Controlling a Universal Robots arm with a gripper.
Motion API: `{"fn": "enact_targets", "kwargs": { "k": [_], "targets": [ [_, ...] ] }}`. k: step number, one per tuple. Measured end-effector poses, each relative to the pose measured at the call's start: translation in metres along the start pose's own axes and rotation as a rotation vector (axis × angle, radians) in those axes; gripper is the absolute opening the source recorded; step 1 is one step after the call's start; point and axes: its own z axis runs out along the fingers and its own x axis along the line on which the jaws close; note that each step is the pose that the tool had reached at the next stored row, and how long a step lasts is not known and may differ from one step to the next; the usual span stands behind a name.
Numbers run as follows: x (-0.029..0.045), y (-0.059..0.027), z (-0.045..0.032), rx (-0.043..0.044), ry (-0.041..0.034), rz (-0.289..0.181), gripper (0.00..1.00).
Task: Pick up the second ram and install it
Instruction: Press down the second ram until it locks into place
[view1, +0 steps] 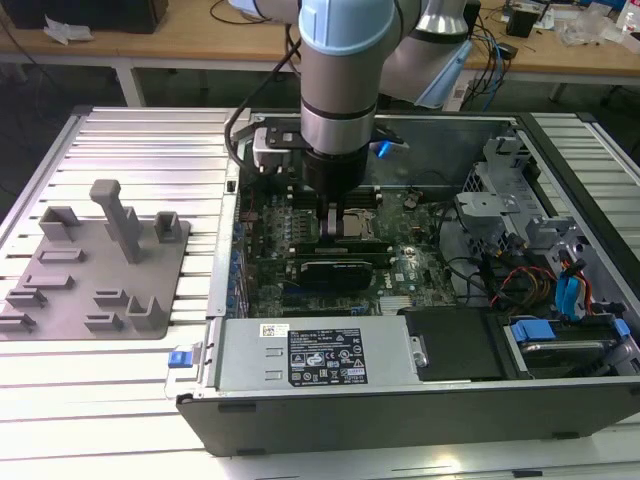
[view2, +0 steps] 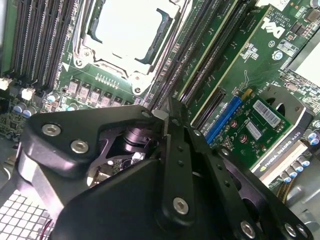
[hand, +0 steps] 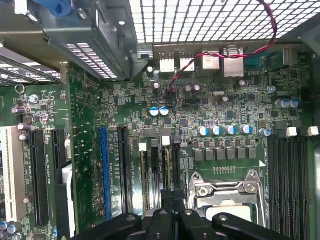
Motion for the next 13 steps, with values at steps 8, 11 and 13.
{"fn": "enact_targets", "kwargs": {
  "k": [8, 11, 13],
  "targets": [
    [-0.0006, -0.0003, -0.0272, 0.0004, 0.0002, 0.0, 0.08],
    [-0.0006, -0.0008, -0.0278, 0.0003, 0.0003, 0.0, 0.08],
    [-0.0007, -0.0037, -0.0279, 0.0002, 0.0004, 0.0, 0.08]
  ]
}}
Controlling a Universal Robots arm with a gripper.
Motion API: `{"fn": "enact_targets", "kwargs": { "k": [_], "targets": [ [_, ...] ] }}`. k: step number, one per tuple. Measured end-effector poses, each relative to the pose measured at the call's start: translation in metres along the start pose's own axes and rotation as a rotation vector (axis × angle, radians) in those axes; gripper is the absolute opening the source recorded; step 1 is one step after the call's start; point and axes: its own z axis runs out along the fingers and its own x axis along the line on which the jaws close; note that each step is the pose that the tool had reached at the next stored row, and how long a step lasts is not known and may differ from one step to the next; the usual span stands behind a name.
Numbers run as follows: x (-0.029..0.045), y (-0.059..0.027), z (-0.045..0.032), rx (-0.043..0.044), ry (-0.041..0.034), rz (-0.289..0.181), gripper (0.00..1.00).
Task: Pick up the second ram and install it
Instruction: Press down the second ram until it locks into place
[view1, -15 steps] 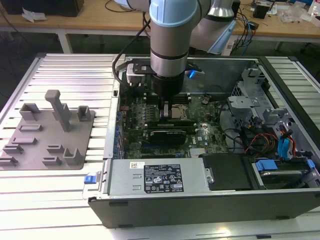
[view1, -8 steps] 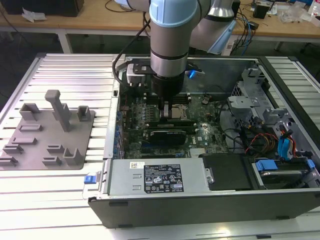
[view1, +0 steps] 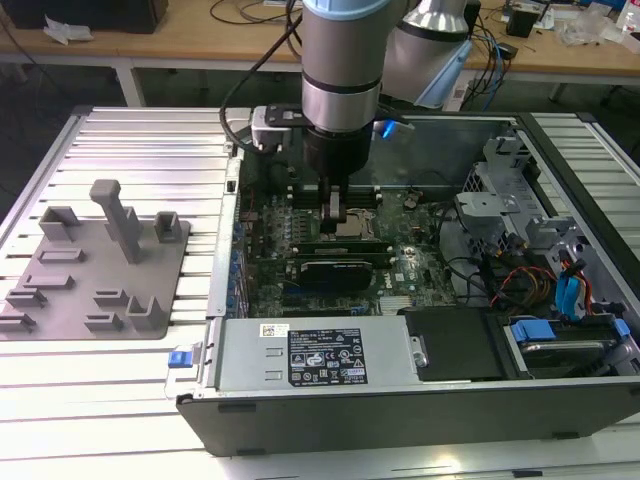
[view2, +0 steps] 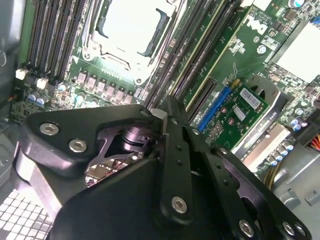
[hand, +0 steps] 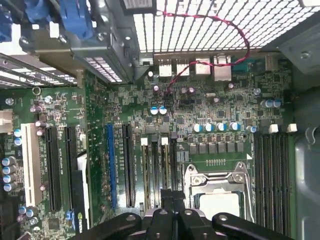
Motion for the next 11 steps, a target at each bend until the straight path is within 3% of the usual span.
{"fn": "enact_targets", "kwargs": {
  "k": [4, 5, 11],
  "targets": [
    [-0.0007, -0.0228, 0.0005, 0.0002, -0.0003, 0.0, 0.08],
    [-0.0008, -0.0252, 0.0005, 0.0001, -0.0002, 0.0, 0.08],
    [-0.0008, -0.0261, 0.0005, 0.0001, -0.0002, 0.0, 0.08]
  ]
}}
